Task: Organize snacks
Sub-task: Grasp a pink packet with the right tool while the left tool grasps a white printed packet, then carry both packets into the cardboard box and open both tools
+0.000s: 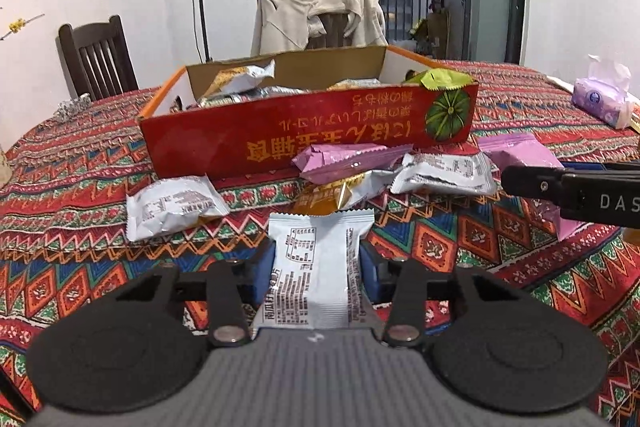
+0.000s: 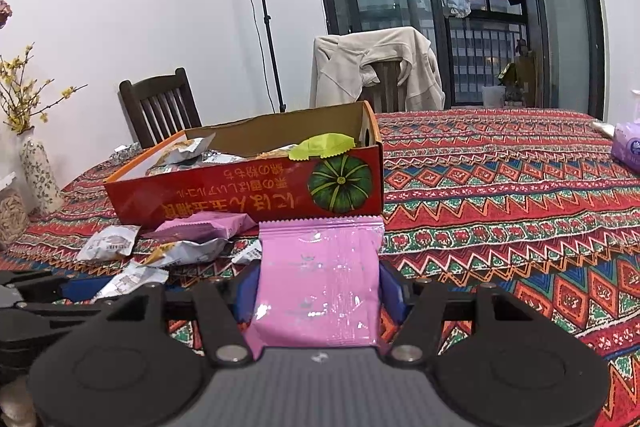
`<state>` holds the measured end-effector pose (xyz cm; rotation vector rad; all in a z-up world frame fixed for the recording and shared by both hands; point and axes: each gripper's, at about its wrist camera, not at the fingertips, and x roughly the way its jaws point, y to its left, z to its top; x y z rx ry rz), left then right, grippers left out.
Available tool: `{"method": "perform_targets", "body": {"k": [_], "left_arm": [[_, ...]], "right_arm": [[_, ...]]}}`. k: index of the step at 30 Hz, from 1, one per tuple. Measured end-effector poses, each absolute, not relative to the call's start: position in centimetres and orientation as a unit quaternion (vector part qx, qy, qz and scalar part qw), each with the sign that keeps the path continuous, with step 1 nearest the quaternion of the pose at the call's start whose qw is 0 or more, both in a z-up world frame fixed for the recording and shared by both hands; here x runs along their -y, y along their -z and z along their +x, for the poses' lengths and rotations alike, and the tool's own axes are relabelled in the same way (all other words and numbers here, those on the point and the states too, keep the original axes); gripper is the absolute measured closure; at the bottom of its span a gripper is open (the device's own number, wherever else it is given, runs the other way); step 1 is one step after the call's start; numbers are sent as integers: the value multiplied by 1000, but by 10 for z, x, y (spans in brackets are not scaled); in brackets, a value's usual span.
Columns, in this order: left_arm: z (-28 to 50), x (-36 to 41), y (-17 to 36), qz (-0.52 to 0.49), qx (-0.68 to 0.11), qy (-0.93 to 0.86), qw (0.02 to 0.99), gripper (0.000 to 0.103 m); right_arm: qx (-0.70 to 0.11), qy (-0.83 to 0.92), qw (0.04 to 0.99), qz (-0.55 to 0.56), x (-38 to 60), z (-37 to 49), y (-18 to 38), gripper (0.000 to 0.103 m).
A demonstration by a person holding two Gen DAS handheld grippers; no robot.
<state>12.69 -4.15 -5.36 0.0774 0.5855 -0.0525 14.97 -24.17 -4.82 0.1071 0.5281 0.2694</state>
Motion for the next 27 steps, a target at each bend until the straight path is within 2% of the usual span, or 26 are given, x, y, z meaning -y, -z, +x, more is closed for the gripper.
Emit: {"method": "perform_targets", "body": {"k": [12, 27], "left_arm": [[93, 41, 30, 57, -188, -26, 980, 59], [97, 40, -7, 54, -136, -15, 989, 59]], "right_arm": [[-229, -137, 963, 36, 237, 140, 43, 43], [-197, -134, 971, 4, 222, 139, 20, 43]]}}
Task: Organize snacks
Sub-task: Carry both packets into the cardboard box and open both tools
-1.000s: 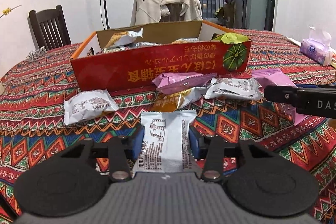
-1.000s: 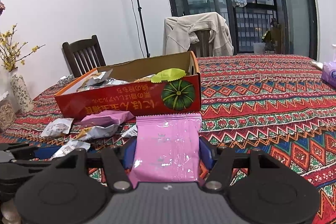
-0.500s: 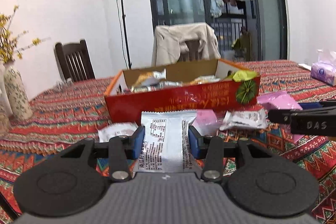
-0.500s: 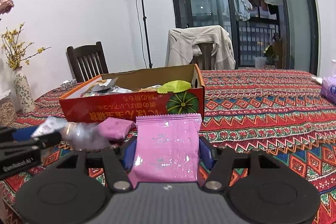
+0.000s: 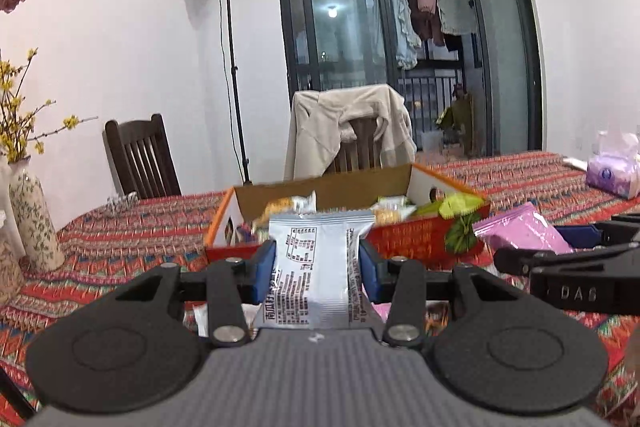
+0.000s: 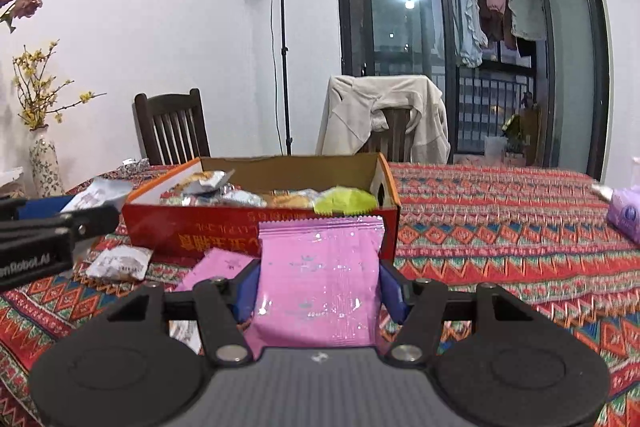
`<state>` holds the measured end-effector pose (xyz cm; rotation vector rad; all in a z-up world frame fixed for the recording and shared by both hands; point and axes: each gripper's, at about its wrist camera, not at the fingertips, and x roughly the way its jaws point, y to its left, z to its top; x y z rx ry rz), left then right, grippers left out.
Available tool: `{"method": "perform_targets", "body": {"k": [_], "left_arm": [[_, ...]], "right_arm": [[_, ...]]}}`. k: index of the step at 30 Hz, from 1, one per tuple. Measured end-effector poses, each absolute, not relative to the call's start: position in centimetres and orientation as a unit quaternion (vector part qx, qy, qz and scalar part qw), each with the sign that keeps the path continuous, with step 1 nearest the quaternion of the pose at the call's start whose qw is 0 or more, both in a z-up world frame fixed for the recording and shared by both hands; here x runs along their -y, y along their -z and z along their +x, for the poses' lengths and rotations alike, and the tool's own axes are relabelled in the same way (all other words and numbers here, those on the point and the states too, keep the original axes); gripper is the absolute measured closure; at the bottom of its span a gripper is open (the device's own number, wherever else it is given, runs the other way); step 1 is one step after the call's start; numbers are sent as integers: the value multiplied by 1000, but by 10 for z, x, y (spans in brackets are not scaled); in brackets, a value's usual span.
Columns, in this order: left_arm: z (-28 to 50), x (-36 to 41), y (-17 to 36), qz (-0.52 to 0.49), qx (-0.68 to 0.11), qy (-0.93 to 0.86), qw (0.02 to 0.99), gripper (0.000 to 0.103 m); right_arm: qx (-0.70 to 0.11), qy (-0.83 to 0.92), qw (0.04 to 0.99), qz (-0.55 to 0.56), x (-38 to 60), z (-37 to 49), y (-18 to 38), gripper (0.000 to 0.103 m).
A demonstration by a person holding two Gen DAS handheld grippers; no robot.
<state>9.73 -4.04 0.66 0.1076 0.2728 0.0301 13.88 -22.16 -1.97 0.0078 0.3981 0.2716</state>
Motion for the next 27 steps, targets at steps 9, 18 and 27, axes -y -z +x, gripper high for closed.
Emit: {"method": "perform_targets", "body": {"k": [9, 18, 27], "left_arm": [[122, 40, -30, 38, -118, -7, 992, 59], [150, 45, -47, 25, -101, -5, 995, 59], [186, 48, -60, 2, -82, -2, 997, 59]], "right_arm": [[-170, -133, 976, -5, 210, 157, -9, 43], [-154, -128, 980, -14, 201, 189, -28, 43], [-146, -109, 983, -5, 196, 233, -41, 43]]}}
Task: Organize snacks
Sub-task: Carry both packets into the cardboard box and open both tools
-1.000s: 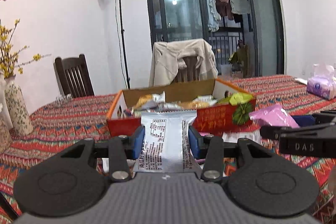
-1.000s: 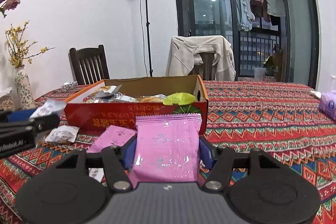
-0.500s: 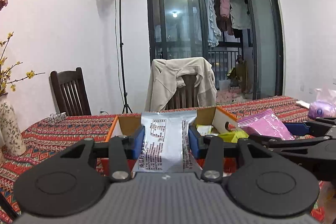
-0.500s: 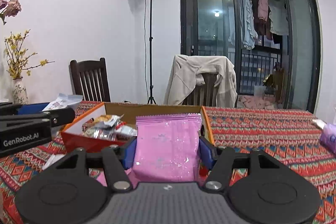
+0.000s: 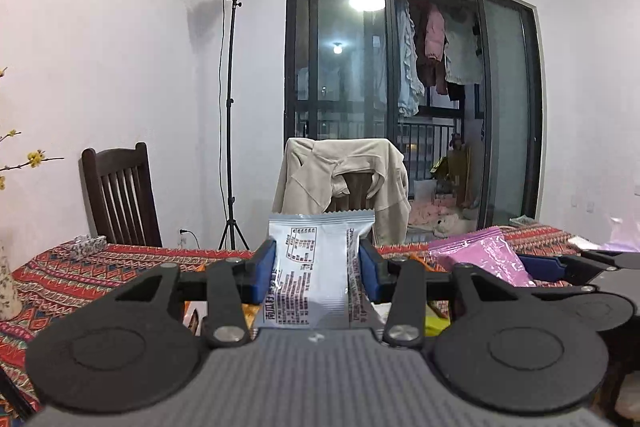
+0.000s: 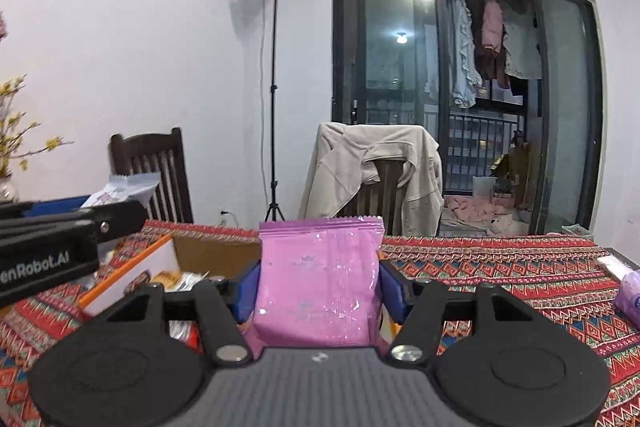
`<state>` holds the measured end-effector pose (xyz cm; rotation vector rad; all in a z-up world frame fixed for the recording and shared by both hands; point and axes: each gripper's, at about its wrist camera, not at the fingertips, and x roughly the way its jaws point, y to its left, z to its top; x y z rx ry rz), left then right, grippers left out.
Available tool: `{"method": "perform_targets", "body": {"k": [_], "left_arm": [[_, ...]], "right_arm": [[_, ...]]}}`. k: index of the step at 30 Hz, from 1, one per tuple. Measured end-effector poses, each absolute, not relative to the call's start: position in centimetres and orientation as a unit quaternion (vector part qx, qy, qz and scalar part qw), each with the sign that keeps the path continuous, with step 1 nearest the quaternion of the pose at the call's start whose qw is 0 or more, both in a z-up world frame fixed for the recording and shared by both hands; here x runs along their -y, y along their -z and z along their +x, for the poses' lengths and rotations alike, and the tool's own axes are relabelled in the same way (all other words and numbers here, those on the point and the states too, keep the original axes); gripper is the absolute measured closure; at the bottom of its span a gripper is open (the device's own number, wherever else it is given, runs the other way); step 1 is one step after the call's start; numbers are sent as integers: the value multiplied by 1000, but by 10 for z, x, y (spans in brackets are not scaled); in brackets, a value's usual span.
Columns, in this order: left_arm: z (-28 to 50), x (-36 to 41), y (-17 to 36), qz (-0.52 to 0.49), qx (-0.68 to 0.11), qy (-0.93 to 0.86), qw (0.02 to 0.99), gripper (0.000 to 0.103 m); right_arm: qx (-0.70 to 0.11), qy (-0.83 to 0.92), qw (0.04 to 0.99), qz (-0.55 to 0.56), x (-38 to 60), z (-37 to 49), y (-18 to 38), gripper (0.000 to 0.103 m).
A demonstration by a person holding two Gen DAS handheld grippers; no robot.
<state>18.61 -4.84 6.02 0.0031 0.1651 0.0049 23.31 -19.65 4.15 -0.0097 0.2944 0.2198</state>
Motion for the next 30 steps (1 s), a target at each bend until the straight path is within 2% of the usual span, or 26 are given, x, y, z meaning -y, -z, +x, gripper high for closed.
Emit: {"method": "perform_targets", "body": {"k": [9, 16, 30], "left_arm": [[240, 39, -65, -37, -88, -23, 995, 59], [274, 26, -46, -50, -108, -37, 992, 59], [289, 15, -15, -43, -157, -36, 986, 59]], "right_arm": [[-149, -97, 984, 2, 187, 284, -44, 43], [-159, -99, 982, 2, 180, 315, -29, 43], [-211, -108, 971, -13, 175, 331, 10, 43]]}}
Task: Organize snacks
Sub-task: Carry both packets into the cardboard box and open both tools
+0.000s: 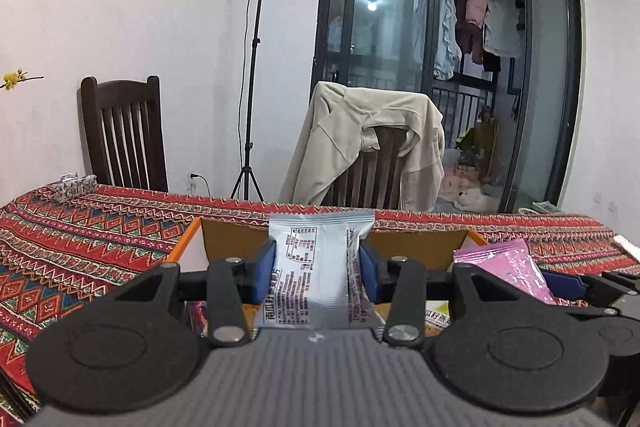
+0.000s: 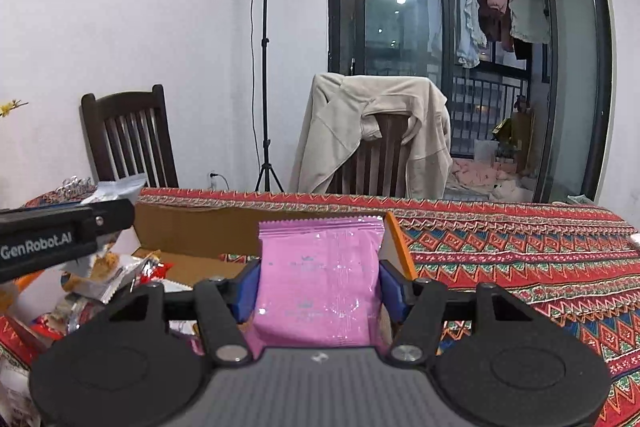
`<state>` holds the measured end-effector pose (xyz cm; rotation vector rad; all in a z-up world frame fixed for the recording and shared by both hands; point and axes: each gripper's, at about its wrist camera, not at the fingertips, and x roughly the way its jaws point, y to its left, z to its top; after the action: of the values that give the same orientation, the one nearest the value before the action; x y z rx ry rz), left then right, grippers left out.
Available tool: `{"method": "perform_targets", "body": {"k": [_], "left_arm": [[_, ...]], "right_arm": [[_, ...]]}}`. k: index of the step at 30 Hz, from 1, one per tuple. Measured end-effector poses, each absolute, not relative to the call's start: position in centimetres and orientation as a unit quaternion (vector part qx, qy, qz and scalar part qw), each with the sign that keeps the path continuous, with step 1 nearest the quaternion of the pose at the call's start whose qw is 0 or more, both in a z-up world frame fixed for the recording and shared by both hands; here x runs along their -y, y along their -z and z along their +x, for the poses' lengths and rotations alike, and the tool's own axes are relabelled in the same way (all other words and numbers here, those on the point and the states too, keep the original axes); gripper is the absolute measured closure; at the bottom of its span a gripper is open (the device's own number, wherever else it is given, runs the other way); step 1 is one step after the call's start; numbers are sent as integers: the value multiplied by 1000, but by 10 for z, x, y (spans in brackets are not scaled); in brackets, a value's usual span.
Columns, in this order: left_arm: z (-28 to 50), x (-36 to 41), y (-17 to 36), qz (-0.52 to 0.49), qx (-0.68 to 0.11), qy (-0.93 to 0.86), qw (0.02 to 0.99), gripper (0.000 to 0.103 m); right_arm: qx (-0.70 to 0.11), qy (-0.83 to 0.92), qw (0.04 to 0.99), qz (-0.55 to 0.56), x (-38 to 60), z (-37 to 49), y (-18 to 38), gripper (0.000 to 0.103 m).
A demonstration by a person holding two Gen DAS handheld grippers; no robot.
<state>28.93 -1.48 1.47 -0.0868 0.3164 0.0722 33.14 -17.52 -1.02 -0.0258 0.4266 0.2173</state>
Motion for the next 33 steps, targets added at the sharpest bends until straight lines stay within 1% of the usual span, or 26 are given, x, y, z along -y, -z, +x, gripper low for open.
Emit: {"method": "perform_targets", "body": {"k": [3, 4, 5, 6, 7, 8, 9, 10, 11, 25, 33], "left_arm": [[287, 14, -14, -48, -155, -39, 986, 57], [287, 12, -15, -52, -153, -41, 986, 54], [286, 10, -15, -56, -152, -42, 986, 52], [287, 10, -16, -58, -152, -43, 986, 44], [286, 10, -15, -58, -149, -47, 986, 28], [285, 10, -16, -59, -144, -53, 986, 18], [284, 9, -16, -62, -138, -59, 987, 0], [281, 9, -17, -65, -129, -66, 987, 0], [280, 8, -17, -68, -122, -69, 988, 0], [285, 1, -21, -92, -140, -71, 983, 0], [276, 0, -30, -106, -140, -76, 982, 0]], "right_arm": [[-212, -109, 971, -13, 175, 328, 11, 42], [-213, -110, 971, -11, 175, 328, 11, 42], [-213, -111, 971, -8, 177, 329, 11, 39], [-214, -112, 970, -3, 178, 329, 11, 33], [-214, -113, 970, 3, 180, 328, 11, 25], [-212, -114, 971, 8, 181, 327, 10, 21], [-210, -113, 971, 11, 183, 326, 9, 12], [-208, -111, 972, 12, 183, 326, 8, 8], [-207, -108, 972, 13, 183, 325, 8, 0], [-216, -103, 971, 9, 181, 325, 8, 0], [-211, -98, 973, 7, 180, 307, -1, 0]]}}
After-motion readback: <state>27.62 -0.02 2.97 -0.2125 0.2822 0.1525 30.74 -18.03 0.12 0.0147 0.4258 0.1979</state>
